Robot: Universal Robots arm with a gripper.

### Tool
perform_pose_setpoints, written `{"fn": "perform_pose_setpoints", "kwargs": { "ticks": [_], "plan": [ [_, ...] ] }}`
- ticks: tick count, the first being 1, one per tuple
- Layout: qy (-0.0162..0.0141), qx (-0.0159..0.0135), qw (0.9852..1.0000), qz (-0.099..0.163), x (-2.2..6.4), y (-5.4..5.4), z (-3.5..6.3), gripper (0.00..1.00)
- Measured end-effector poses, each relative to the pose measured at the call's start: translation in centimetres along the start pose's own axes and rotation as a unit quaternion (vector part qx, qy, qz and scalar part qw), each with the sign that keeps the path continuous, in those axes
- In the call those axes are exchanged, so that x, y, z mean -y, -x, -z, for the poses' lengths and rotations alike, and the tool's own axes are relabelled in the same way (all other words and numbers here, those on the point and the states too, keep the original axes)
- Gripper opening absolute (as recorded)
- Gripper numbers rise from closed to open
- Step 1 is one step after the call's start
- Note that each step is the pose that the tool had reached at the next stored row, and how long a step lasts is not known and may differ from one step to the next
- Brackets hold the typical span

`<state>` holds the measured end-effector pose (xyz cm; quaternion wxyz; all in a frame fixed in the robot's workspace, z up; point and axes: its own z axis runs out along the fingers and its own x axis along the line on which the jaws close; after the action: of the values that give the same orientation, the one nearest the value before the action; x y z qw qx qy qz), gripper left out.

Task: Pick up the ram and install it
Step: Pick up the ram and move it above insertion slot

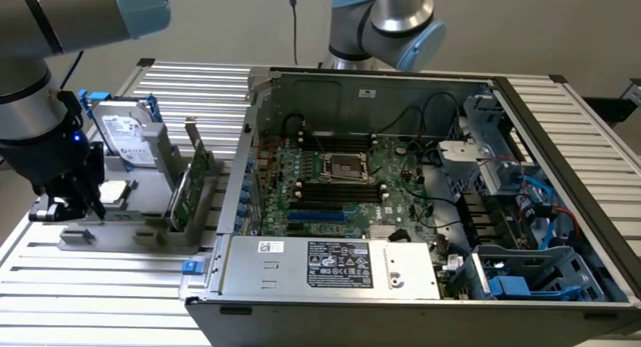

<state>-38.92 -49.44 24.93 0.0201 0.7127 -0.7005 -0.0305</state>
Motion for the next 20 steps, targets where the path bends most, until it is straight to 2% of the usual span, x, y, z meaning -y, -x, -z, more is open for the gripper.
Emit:
{"fn": "perform_pose_setpoints", "kwargs": {
  "ticks": [4,9,14,20],
  "plan": [
    [0.0027,0.0005,1.0000,0.000,0.28,0.0,0.97,0.14],
    [0.0061,0.0007,1.0000,0.000,1.02,0.0,2.34,0.14],
    [0.0064,0.0006,1.0000,0.000,1.93,0.2,4.14,0.14],
    [0.0065,0.0006,1.0000,0.000,3.59,0.5,6.75,0.14]
  ]
}}
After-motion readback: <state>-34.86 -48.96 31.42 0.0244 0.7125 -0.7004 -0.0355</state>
